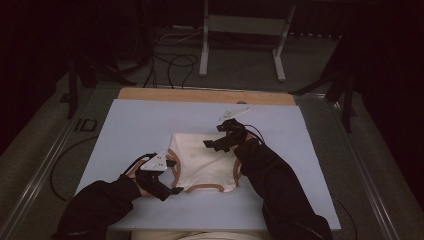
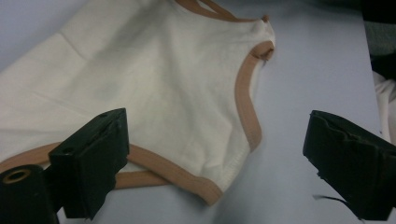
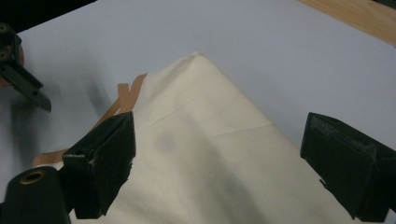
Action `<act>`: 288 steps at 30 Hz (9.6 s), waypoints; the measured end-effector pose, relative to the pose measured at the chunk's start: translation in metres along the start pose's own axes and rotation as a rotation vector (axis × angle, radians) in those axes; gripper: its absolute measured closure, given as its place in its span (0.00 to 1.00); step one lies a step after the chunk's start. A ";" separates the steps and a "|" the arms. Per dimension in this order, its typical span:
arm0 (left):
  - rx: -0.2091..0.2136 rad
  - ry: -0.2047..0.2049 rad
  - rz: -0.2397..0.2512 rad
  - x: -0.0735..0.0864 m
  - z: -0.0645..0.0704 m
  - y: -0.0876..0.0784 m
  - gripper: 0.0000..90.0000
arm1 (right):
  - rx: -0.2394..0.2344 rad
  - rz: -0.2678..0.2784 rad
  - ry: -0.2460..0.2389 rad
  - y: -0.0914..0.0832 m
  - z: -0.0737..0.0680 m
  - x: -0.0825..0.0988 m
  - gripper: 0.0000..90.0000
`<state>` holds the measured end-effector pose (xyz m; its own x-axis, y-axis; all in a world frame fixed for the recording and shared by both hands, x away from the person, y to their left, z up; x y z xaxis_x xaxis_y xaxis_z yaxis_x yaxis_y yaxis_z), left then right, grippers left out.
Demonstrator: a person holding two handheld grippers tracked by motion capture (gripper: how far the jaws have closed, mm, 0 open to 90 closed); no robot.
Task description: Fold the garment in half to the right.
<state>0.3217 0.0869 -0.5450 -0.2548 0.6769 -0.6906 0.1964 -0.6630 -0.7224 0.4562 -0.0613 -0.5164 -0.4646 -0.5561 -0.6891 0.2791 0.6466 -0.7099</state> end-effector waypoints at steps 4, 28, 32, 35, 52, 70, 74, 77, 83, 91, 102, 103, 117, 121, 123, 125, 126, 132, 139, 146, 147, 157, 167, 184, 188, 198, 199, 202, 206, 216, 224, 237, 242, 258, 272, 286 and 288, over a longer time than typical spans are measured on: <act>0.013 0.026 -0.019 0.004 0.004 0.006 0.15 | -0.011 -0.006 0.003 0.010 -0.003 -0.003 0.11; 0.000 0.127 -0.132 0.018 -0.001 0.037 0.53 | -0.055 -0.072 -0.036 0.041 -0.023 -0.003 0.11; -0.001 0.130 -0.131 0.017 -0.002 0.038 0.66 | -0.056 -0.072 -0.036 0.041 -0.026 -0.005 0.11; -0.002 0.142 -0.141 0.016 -0.002 0.039 0.77 | -0.058 -0.073 -0.042 0.042 -0.027 -0.007 0.11; -0.015 0.139 -0.152 0.014 -0.002 0.040 0.97 | -0.072 -0.095 -0.077 0.064 -0.032 -0.015 0.15; -0.006 0.135 -0.133 0.015 -0.003 0.039 0.97 | -0.057 -0.181 -0.070 0.108 -0.035 -0.041 0.15; -0.006 0.135 -0.132 0.015 -0.003 0.039 0.97 | -0.058 -0.184 -0.052 0.117 -0.033 -0.045 0.16; -0.008 0.141 -0.136 0.015 -0.003 0.039 0.97 | -0.047 -0.191 -0.052 0.122 -0.031 -0.048 0.23; -0.007 0.143 -0.135 0.015 -0.003 0.039 0.97 | -0.013 -0.185 -0.049 0.129 -0.025 -0.057 0.41; -0.005 0.144 -0.136 0.015 -0.003 0.039 0.97 | 0.040 -0.216 -0.019 0.140 -0.014 -0.061 0.53; -0.006 0.145 -0.136 0.015 -0.003 0.039 0.97 | 0.056 -0.282 -0.059 0.153 -0.018 -0.054 0.61; -0.006 0.146 -0.136 0.015 -0.003 0.039 0.97 | 0.063 -0.286 -0.065 0.152 -0.020 -0.054 0.63; 0.002 0.142 -0.137 0.014 -0.003 0.039 0.97 | 0.068 -0.304 -0.124 0.146 -0.022 -0.052 0.96; 0.000 0.142 -0.137 0.014 -0.003 0.039 0.97 | 0.049 -0.290 -0.123 0.141 -0.024 -0.055 0.97; -0.002 0.156 -0.144 0.013 -0.003 0.039 0.97 | 0.046 -0.286 -0.125 0.138 -0.025 -0.056 0.97; -0.003 0.152 -0.132 0.010 -0.003 0.038 0.97 | 0.040 -0.277 -0.125 0.135 -0.026 -0.057 0.97; -0.003 0.160 -0.137 0.010 -0.003 0.037 0.98 | 0.038 -0.270 -0.124 0.134 -0.026 -0.058 0.97; 0.000 0.167 -0.123 0.001 -0.002 0.033 0.98 | 0.024 -0.249 -0.124 0.123 -0.028 -0.060 0.97; 0.005 0.179 -0.122 -0.005 -0.001 0.030 0.98 | 0.022 -0.222 -0.125 0.108 -0.027 -0.062 0.97; 0.003 0.207 -0.127 -0.011 0.001 0.026 0.98 | 0.026 -0.187 -0.120 0.091 -0.023 -0.063 0.97; 0.003 0.207 -0.127 -0.011 0.001 0.026 0.97 | 0.026 -0.181 -0.116 0.089 -0.023 -0.064 0.97; -0.006 0.253 -0.123 -0.028 0.007 0.024 0.98 | 0.036 -0.133 -0.099 0.064 -0.015 -0.063 0.97; -0.006 0.288 -0.129 -0.042 0.011 0.027 0.97 | 0.054 -0.099 -0.064 0.039 -0.001 -0.055 0.97; 0.022 0.355 -0.190 -0.070 0.017 0.049 0.97 | 0.082 -0.050 0.000 0.001 0.021 -0.034 0.97; 0.032 0.353 -0.180 -0.076 0.017 0.055 0.97 | 0.089 -0.035 0.022 -0.007 0.028 -0.027 0.97; 0.057 0.360 -0.178 -0.085 0.023 0.070 0.97 | 0.100 -0.021 0.057 -0.025 0.040 -0.007 0.97; 0.059 0.364 -0.178 -0.086 0.023 0.072 0.97 | 0.100 -0.018 0.058 -0.026 0.041 -0.006 0.97; 0.065 0.370 -0.183 -0.089 0.025 0.078 0.97 | 0.106 -0.019 0.069 -0.030 0.044 -0.001 0.97; 0.082 0.378 -0.198 -0.092 0.028 0.085 0.97 | 0.111 -0.017 0.072 -0.033 0.047 0.004 0.97; 0.104 0.387 -0.217 -0.099 0.031 0.099 0.97 | 0.129 -0.016 0.090 -0.041 0.056 0.019 0.97; 0.118 0.389 -0.221 -0.105 0.034 0.107 0.97 | 0.140 -0.017 0.118 -0.046 0.067 0.032 0.97; 0.125 0.394 -0.213 -0.113 0.037 0.112 0.97 | 0.171 -0.026 0.146 -0.048 0.084 0.052 0.97; 0.131 0.389 -0.210 -0.114 0.039 0.114 0.97 | 0.173 -0.035 0.159 -0.045 0.088 0.059 0.97; 0.144 0.384 -0.232 -0.110 0.041 0.123 0.97 | 0.174 -0.067 0.185 -0.033 0.097 0.079 0.96; 0.145 0.380 -0.216 -0.109 0.045 0.126 0.75 | 0.166 -0.068 0.220 -0.028 0.100 0.087 0.88; 0.106 0.328 -0.138 -0.122 0.039 0.103 0.43 | 0.158 -0.037 0.211 -0.042 0.093 0.070 0.50; 0.101 0.312 -0.123 -0.123 0.038 0.099 0.39 | 0.154 -0.027 0.211 -0.045 0.090 0.065 0.48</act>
<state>0.3362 -0.0739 -0.5303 0.0337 0.8086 -0.5874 0.0839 -0.5879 -0.8046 0.4893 -0.1738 -0.5420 -0.6343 -0.4400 -0.6356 0.3815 0.5369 -0.7524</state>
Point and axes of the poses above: each handheld gripper's, and its own axes: y roughly forward along the jaws, x roughly out of its underside, z roughly to its right, the point moved 9 cm from there along y, roughly forward along the jaws, and after that the axes turned 7 degrees about -z, right-handed, at the moved point
